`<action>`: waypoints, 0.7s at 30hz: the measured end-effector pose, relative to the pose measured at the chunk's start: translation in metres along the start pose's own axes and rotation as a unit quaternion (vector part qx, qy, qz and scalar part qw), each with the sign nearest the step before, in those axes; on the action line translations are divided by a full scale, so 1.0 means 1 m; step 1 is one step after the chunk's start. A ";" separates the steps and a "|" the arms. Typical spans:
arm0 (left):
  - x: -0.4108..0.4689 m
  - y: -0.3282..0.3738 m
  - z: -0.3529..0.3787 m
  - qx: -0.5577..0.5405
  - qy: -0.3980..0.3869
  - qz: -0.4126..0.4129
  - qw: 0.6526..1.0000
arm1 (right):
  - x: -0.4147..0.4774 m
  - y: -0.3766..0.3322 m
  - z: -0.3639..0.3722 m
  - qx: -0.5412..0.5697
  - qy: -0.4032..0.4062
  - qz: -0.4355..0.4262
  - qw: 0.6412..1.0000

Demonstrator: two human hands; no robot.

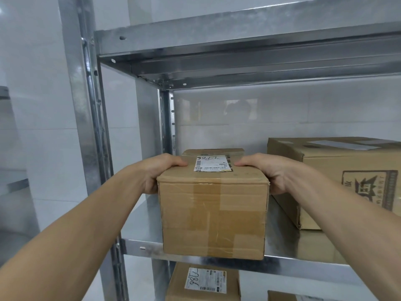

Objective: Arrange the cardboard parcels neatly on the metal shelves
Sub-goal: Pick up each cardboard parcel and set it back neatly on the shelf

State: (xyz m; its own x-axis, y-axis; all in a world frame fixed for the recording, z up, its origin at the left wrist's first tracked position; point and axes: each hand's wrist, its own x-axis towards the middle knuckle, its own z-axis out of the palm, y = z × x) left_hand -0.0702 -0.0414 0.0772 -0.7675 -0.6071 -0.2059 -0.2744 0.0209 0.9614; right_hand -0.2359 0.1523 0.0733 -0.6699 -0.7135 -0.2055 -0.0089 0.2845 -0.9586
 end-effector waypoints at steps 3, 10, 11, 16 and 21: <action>0.003 0.001 0.000 0.008 0.003 -0.004 1.000 | -0.001 -0.002 0.001 -0.002 -0.002 0.000 1.000; -0.009 -0.001 0.003 -0.015 0.005 0.001 1.000 | -0.010 0.001 0.005 0.006 0.014 -0.020 1.000; -0.011 -0.002 0.003 -0.020 0.005 0.002 1.000 | -0.012 0.001 0.005 0.006 0.013 -0.022 1.000; -0.028 -0.002 0.001 -0.022 0.008 0.045 0.999 | -0.023 -0.005 0.006 -0.009 0.019 -0.051 0.998; -0.043 0.005 -0.004 -0.016 0.030 0.124 0.992 | -0.032 -0.016 0.006 0.008 0.037 -0.159 0.987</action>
State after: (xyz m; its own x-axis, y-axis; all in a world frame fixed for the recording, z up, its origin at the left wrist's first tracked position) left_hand -0.0359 -0.0186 0.0914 -0.7734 -0.6322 0.0469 -0.0635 0.1508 0.9865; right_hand -0.2102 0.1667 0.0941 -0.6877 -0.7159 0.1207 -0.2163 0.0433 -0.9754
